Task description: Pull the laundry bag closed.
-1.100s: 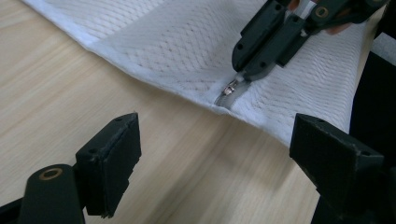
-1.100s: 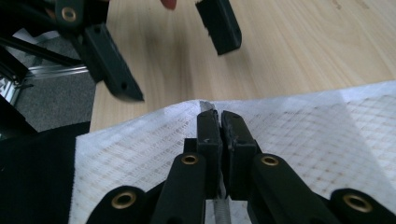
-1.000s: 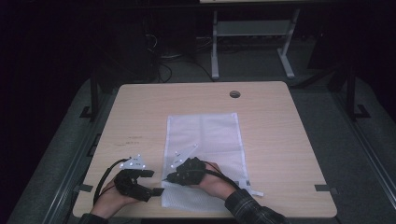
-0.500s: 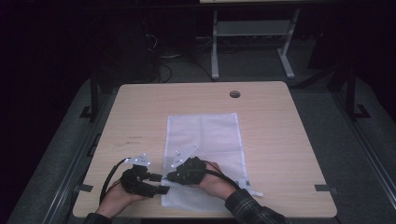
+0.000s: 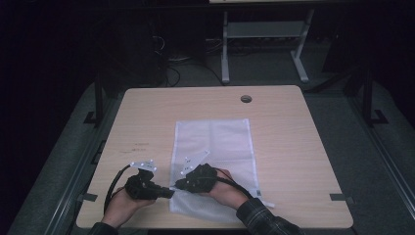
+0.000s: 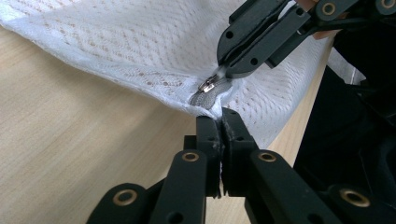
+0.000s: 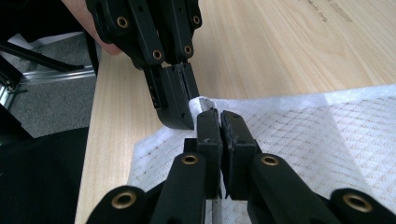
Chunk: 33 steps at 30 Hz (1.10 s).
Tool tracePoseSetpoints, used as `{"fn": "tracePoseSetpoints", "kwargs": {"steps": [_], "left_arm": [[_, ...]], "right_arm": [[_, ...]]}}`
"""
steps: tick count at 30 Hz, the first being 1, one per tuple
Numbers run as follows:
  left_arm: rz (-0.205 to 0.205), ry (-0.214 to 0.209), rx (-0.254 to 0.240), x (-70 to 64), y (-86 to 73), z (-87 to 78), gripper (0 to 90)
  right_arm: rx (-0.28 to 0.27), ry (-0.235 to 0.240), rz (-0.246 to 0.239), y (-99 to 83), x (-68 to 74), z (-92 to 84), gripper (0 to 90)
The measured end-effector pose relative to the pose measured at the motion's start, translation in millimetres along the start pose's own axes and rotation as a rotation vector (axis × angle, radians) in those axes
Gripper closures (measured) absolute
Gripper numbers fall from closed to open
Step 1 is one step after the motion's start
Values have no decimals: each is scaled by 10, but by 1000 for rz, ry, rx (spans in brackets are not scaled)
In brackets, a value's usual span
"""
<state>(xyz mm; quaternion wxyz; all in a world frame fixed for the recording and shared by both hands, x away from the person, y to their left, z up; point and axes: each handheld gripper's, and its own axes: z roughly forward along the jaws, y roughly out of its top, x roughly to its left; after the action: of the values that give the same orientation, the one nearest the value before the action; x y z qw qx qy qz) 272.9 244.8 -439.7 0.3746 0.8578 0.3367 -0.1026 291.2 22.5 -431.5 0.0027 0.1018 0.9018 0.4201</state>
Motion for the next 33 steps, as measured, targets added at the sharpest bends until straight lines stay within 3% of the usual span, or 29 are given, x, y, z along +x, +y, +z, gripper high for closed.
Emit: {"fn": "tracePoseSetpoints", "kwargs": {"steps": [16,33], "left_arm": [[34,0,10,-33,1,-7,888],[16,3,29,-23,-11,-23,891]], "right_arm": [[75,13,-14,-50,-1,110,831],[111,13,-63,-59,16,115,864]]}}
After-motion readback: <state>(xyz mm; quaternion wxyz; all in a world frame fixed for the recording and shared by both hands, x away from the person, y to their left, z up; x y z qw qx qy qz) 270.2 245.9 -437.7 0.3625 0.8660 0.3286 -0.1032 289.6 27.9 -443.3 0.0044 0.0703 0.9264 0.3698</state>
